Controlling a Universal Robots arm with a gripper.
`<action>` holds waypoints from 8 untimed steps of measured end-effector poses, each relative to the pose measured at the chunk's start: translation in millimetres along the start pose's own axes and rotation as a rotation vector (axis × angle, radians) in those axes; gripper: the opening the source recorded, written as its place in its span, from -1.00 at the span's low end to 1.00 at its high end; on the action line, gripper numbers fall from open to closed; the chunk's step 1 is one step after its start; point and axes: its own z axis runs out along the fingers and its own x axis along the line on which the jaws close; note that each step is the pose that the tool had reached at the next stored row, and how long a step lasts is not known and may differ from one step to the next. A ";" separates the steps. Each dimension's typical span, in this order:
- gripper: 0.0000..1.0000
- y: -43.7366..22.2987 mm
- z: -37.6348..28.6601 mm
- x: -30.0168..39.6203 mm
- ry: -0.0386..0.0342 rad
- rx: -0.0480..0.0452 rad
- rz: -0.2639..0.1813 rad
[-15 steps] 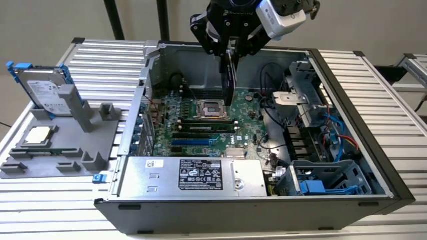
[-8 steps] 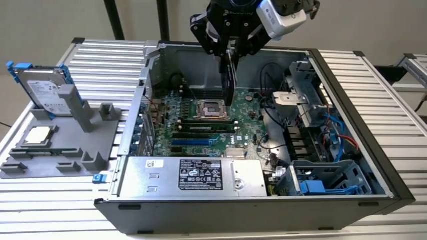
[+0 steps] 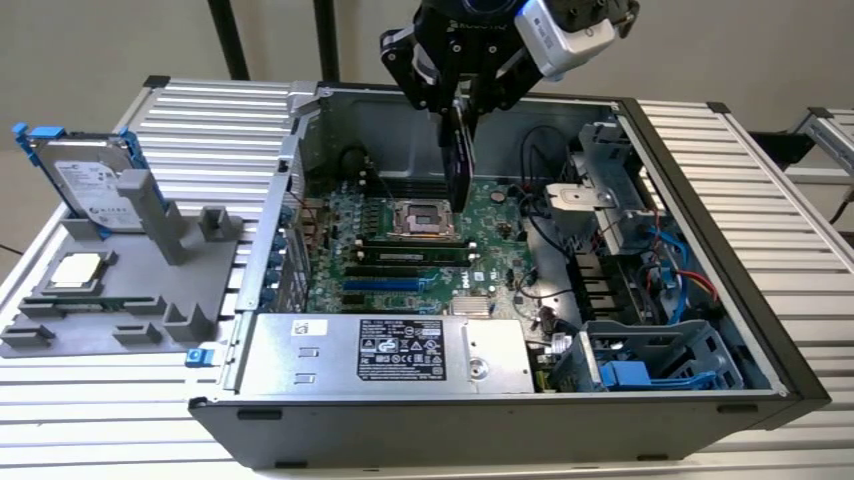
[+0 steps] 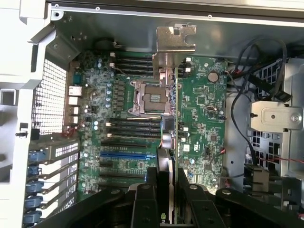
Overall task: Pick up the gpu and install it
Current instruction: 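Insert the gpu into the slot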
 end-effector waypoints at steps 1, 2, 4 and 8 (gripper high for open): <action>-1.00 0.0 0.0 0.0 0.0003 -0.0001 -0.003; -1.00 0.0 0.0 0.0 0.0006 -0.0002 -0.007; -1.00 0.0 0.0 0.0 0.0014 -0.0003 -0.014; -1.00 0.0 0.0 0.0 0.0028 -0.0007 -0.028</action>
